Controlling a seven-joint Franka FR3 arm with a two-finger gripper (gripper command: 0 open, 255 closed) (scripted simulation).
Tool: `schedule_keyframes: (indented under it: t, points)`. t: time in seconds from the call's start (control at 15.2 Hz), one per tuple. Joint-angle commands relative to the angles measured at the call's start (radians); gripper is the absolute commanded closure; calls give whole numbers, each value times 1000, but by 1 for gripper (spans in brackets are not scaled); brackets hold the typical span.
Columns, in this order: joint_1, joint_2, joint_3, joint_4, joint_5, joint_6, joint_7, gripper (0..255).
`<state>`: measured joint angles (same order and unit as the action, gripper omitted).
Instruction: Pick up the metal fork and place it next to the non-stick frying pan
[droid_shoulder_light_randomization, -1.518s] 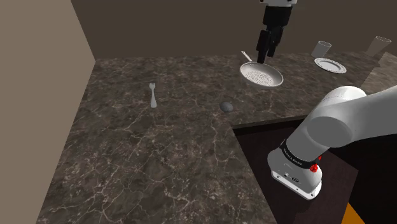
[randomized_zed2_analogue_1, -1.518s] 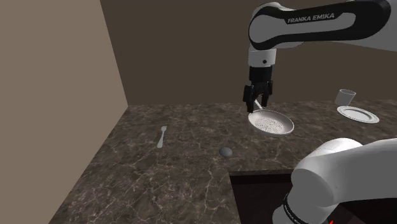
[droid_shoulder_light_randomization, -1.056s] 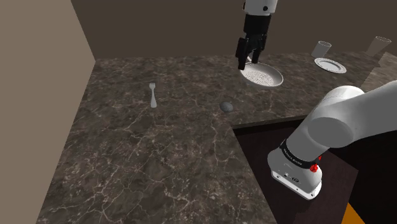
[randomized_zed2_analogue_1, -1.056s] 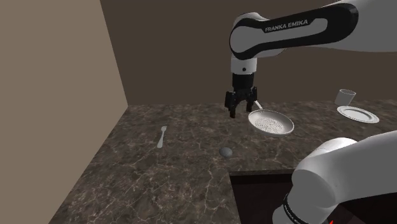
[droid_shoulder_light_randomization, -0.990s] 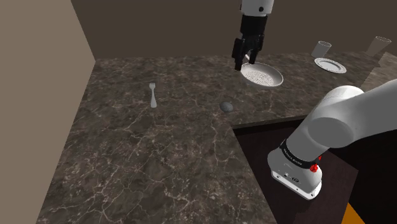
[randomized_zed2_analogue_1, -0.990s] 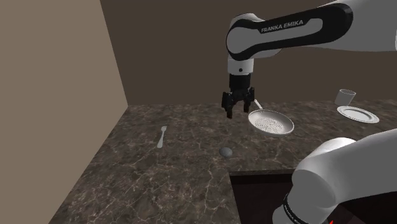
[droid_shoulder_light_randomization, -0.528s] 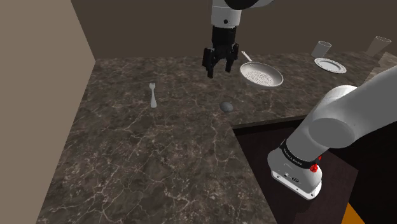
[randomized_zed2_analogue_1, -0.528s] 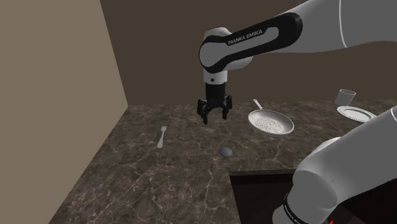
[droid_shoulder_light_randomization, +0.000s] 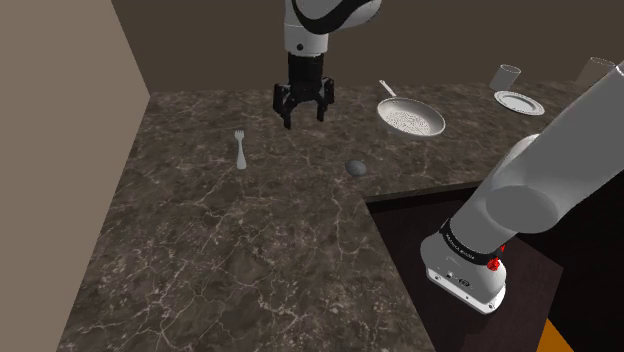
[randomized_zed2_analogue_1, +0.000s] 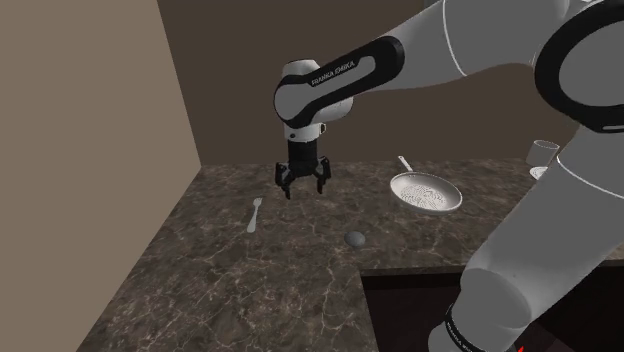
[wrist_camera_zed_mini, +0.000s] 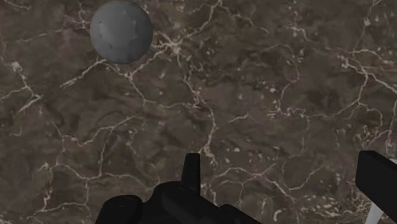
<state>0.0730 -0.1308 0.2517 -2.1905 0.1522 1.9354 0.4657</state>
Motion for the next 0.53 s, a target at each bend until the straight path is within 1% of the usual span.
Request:
schedule_keyframes:
  t: [0.0, 0.2, 0.46]
  points:
    - [8, 78, 20, 45, -12, 38, 66, 0]
    - [22, 194, 36, 140, -42, 66, 156, 0]
    - [50, 353, 40, 287, -89, 84, 269, 0]
